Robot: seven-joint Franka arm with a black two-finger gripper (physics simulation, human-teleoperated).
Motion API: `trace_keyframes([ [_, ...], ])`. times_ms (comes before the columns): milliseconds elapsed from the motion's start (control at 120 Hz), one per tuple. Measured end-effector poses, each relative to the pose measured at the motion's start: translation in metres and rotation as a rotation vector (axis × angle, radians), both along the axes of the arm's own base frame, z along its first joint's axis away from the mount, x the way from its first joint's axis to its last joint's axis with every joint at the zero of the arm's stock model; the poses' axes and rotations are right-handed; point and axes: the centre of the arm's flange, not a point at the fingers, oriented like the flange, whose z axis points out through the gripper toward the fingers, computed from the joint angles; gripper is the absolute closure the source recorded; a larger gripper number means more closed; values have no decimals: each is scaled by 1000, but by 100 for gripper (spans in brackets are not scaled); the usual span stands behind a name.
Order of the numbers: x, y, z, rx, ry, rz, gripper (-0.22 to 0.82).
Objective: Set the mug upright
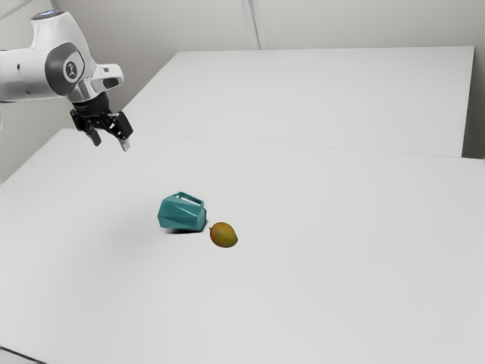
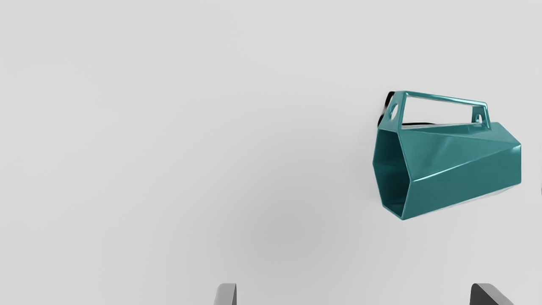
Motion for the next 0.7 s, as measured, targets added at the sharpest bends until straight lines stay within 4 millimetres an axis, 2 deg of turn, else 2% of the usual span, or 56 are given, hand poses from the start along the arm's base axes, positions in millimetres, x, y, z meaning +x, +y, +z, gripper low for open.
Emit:
trace_keyframes([
  [175, -3, 3, -5, -4, 6, 15, 0],
  [250, -16, 5, -24, -46, 27, 35, 0],
  [392, -29, 24, -48, -167, 25, 104, 0],
  [458, -29, 28, -59, -219, 23, 122, 0],
  [608, -22, 22, -89, -339, 35, 119, 0],
  [700, -22, 29, -110, -402, 49, 131, 0],
])
